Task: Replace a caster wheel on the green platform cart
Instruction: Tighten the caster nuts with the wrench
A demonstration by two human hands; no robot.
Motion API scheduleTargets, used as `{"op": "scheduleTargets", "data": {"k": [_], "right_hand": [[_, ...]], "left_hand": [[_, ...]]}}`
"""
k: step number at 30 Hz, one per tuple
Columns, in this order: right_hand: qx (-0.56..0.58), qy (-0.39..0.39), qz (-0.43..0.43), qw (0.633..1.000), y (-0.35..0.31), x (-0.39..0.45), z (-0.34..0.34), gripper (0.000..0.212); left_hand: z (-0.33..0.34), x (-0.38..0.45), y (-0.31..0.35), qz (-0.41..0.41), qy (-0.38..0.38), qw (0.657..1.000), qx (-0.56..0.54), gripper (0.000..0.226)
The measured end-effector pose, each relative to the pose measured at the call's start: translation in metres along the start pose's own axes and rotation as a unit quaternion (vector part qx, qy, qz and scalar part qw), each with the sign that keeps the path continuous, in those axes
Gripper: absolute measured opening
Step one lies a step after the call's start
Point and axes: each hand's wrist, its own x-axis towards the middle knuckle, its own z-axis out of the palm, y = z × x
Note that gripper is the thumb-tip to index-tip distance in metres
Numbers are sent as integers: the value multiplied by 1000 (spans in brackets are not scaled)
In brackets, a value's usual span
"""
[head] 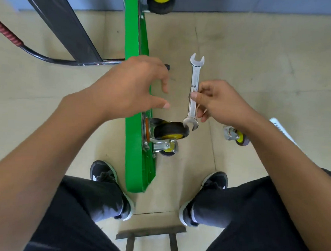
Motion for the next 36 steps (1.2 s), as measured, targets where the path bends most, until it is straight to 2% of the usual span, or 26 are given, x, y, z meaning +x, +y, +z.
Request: {"op": "scheduleTargets", "data": {"k": [6, 17, 21, 25, 28, 32, 36], "right_hand": [[-33, 49, 30, 998, 14, -54, -42, 21], [-35, 139, 46, 989, 45, -76, -126, 22], [-34, 165, 86, 982, 93, -79, -149, 24], [-26, 184, 151, 971, 156, -84, -153, 23], [-25, 185, 188, 964, 204, -87, -140, 23], [-69, 155, 230, 958, 272, -86, -117, 20], [-115, 83, 274, 951, 338, -82, -91, 20]], "left_hand": [[38, 18, 38, 5, -71, 997, -36, 43], [96, 89, 104, 14, -140, 987, -78, 33], [138, 112, 118, -3, -162, 979, -121, 28], [192, 129, 126, -41, -199, 954, -219, 19], [235, 135, 129, -72, -204, 936, -276, 25], [287, 140, 127, -137, -237, 904, -327, 30], [331, 143, 121, -187, -272, 879, -343, 34]]}}
